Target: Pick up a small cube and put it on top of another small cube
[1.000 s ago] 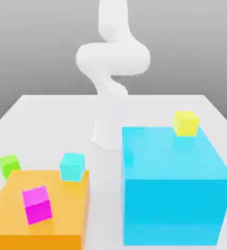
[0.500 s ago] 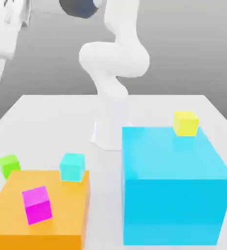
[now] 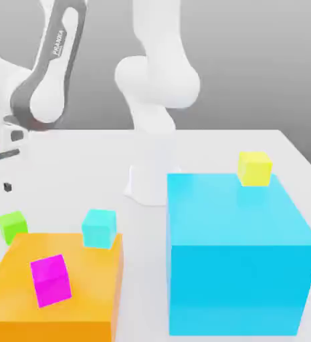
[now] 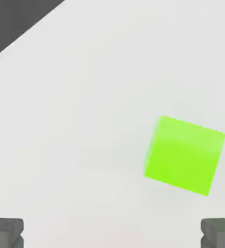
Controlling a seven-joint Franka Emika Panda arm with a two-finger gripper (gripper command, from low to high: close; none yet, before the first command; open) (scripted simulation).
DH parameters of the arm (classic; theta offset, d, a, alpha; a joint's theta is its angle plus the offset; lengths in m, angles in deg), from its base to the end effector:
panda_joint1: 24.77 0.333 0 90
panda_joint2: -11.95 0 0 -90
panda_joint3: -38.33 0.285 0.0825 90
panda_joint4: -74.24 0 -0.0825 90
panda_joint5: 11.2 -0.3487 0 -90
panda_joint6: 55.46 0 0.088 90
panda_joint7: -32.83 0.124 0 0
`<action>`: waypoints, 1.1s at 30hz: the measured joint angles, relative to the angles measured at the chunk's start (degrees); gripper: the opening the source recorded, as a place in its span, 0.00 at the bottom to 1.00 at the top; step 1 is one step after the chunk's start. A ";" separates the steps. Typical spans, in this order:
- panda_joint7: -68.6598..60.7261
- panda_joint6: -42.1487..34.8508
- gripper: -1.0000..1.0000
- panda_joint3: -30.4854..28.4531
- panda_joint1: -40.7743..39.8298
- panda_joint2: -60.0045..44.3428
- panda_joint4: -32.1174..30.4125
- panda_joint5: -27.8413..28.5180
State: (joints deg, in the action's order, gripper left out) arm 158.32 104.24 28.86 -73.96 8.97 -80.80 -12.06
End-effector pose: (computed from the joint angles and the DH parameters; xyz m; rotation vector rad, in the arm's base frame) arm 0.2045 -0.3390 0.1998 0.1346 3.1245 -0.0420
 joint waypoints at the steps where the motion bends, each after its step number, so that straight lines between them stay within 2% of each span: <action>1: 0.64 1.15 0.50 0.01 -0.37 -1.72 -0.32 -1.32; 7: -2.45 10.72 0.50 4.63 -4.03 -13.83 1.30 -7.59; 8: -2.75 11.63 0.00 5.15 -4.47 -14.94 1.50 -7.96; 15: -2.64 11.61 0.00 5.14 -4.48 -14.75 1.46 -7.85; 21: 1.61 2.53 0.00 1.71 -2.24 -3.56 -0.61 -2.23; 26: 7.94 -5.89 0.00 5.39 4.10 6.78 -2.36 0.96; 33: 13.15 -17.49 0.00 13.00 12.03 20.88 -4.82 -1.28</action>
State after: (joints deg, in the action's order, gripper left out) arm 171.47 86.75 41.87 -61.93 29.85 -85.63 -13.34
